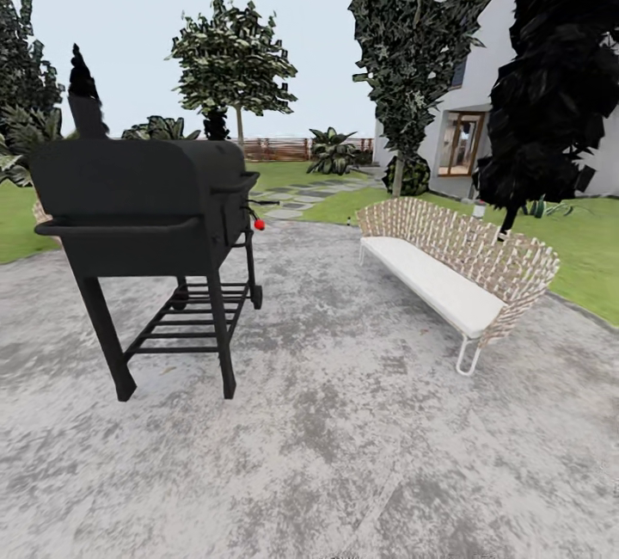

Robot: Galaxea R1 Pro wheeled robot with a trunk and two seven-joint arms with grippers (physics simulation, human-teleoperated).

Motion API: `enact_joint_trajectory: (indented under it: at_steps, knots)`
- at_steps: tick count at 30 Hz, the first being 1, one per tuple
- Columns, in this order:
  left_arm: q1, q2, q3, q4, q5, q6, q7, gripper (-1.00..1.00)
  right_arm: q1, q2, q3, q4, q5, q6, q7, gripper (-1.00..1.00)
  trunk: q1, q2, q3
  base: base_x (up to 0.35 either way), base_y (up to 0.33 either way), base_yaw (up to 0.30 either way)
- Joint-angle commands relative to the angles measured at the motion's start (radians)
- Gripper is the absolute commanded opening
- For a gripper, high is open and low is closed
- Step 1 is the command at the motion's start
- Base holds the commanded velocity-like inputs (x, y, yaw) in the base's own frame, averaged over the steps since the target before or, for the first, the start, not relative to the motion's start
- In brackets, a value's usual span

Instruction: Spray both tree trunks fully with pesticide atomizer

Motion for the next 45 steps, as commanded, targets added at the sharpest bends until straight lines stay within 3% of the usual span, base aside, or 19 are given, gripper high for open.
enact_joint_trajectory:
  at_steps: [1,19,45]
  knots:
    - [0.0,0.0,0.004,0.0,0.0,-0.003,0.001,1.0,-0.001,0.0,-0.001,0.001,0.0,-0.003,0.0,1.0,0.004,-0.008,-0.004,0.0,0.0,-0.3]
    - [0.0,-0.002,0.006,0.0,0.0,-0.003,0.0,1.0,-0.001,0.0,0.001,0.0,0.0,-0.003,0.0,1.0,0.073,-0.134,-0.072,0.0,0.0,-0.251]
    - [0.0,-0.003,0.006,0.0,-0.003,-0.003,0.0,1.0,-0.001,0.009,0.007,0.006,0.003,-0.005,0.0,1.0,0.173,-0.316,-0.181,0.0,0.0,-0.011]
